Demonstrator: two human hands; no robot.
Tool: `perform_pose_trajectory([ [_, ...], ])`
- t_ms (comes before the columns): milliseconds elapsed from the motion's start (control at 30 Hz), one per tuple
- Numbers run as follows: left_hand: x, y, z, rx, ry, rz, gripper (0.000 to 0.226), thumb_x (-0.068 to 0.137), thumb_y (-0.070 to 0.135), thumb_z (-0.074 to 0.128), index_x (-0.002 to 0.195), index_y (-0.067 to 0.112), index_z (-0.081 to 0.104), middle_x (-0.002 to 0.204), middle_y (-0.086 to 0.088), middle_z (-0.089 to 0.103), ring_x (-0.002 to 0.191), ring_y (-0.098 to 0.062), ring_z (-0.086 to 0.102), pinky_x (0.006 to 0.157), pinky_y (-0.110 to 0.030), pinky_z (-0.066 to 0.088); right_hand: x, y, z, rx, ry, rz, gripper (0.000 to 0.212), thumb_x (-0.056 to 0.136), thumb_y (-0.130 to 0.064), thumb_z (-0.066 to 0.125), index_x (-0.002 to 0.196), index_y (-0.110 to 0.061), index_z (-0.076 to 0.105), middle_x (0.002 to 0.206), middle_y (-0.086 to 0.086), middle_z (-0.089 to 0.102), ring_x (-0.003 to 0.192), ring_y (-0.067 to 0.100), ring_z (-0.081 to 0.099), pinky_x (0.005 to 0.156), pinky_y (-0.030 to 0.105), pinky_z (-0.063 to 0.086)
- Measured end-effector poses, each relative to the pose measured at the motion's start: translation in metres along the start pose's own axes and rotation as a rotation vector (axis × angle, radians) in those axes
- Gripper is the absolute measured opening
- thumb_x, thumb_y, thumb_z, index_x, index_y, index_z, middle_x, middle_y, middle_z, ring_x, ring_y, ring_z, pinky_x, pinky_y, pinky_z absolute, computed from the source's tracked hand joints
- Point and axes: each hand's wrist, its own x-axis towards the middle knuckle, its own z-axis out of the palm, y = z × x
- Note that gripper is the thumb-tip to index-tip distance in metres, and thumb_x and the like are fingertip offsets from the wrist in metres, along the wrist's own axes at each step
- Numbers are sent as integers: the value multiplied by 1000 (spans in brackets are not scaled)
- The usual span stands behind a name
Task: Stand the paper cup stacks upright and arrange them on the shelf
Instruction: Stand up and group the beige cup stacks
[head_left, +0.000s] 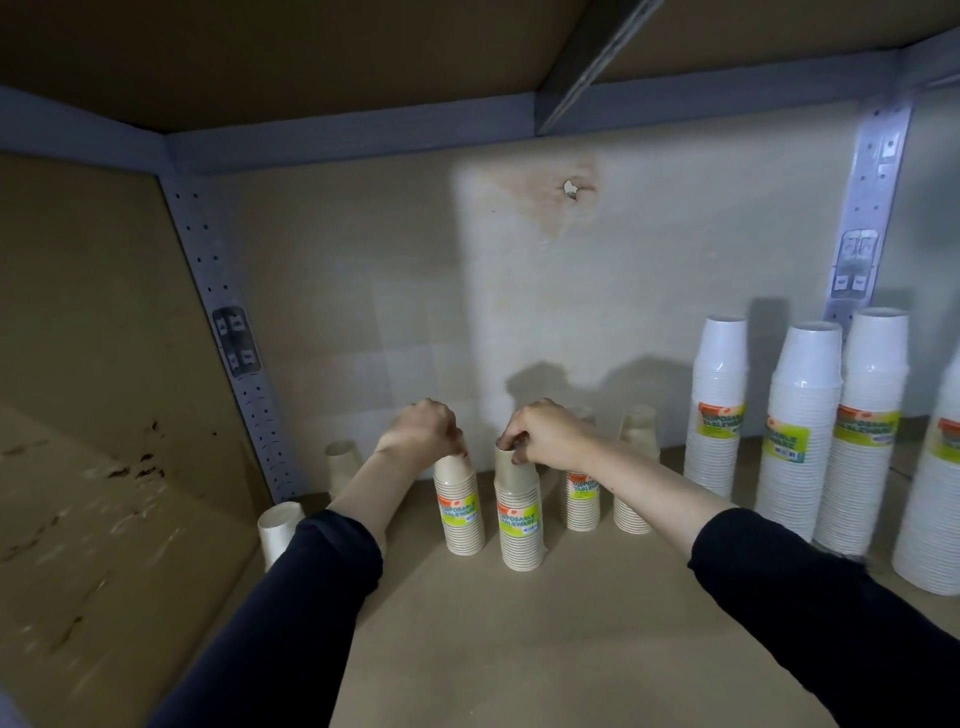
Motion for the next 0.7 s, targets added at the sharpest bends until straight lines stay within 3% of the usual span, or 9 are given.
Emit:
perform_pose_trajectory([
  [200, -5, 6, 4, -42, 32, -11, 37, 84, 30, 65, 109, 4, 65, 119, -17, 58, 113, -34, 54, 90, -36, 48, 1, -2, 0, -30, 4, -8, 30, 79, -11, 66, 109, -10, 69, 115, 8, 67, 112, 20, 55, 87, 17, 39],
  [500, -33, -27, -19, -59, 39, 15, 37, 88, 27, 60, 122, 12, 60, 128, -10, 57, 118, -25, 53, 99, -32, 42, 6, -28, -7, -45, 45, -82, 27, 80, -17, 65, 105, -8, 70, 113, 9, 69, 106, 23, 61, 88, 23, 44],
  [600, -51, -48, -33, -40, 73, -27, 33, 89, 25, 59, 119, 13, 62, 127, -9, 59, 114, -26, 57, 96, -32, 45, 12, -49, -4, -26, 77, -145, 24, 81, -19, 62, 100, -9, 72, 107, 9, 72, 102, 23, 63, 85, 23, 45],
  [700, -72, -70, -45, -83, 102, -114, 28, 89, 24, 60, 114, 12, 65, 120, -7, 64, 107, -24, 61, 90, -32, 49, 20, -73, 4, -20, 83, -205, 29, 80, -16, 62, 107, -9, 69, 114, 9, 69, 109, 23, 61, 88, 22, 43],
])
